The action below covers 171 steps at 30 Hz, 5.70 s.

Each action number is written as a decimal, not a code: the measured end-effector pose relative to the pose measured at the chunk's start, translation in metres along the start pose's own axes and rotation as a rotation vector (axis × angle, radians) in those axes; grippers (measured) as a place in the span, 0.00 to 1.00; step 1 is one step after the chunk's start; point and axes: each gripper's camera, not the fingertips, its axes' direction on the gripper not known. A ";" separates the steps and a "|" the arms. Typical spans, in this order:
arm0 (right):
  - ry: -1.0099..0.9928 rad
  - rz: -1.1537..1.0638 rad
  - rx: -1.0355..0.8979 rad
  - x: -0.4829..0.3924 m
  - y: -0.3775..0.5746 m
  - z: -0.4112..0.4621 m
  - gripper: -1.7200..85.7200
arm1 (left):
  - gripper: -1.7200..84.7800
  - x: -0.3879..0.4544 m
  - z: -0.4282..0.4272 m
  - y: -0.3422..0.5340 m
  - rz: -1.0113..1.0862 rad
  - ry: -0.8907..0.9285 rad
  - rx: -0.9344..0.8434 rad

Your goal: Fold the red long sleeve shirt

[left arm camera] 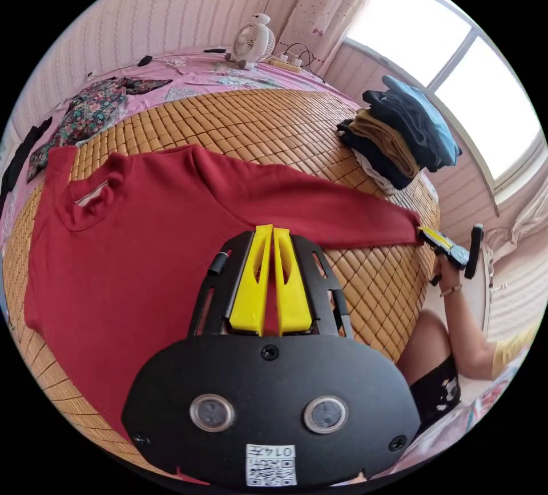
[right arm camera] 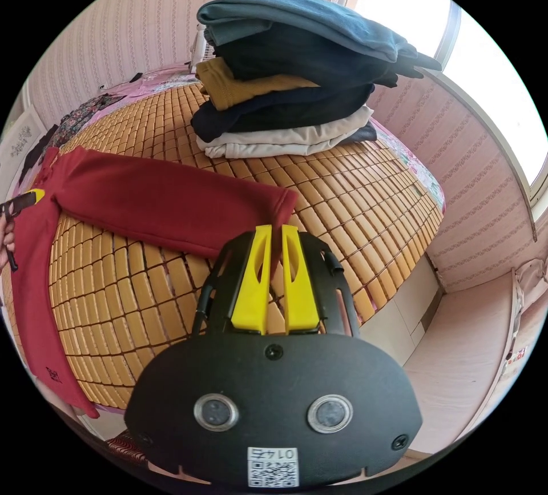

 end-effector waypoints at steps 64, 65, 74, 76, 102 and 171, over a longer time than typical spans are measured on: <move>-1.107 -1.108 -0.352 -0.445 0.079 0.068 0.05 | 0.07 -0.257 -0.465 0.658 -1.048 -0.390 0.489; -1.099 -1.088 -0.370 -0.437 0.087 0.073 0.05 | 0.06 -0.268 -0.463 0.657 -1.050 -0.394 0.449; -1.043 -0.981 -0.474 -0.387 0.155 0.097 0.05 | 0.04 -0.320 -0.458 0.622 -0.910 -0.516 0.174; -1.052 -0.993 -0.406 -0.396 0.144 0.088 0.06 | 0.04 -0.313 -0.490 0.624 -0.883 -0.604 0.326; -1.053 -1.207 -0.280 -0.574 0.149 0.040 0.11 | 0.04 -0.319 -0.487 0.634 -1.032 -0.452 0.551; -0.387 0.096 0.062 -0.072 0.030 -0.070 0.18 | 0.06 -0.008 -0.175 0.277 -0.118 -0.068 0.197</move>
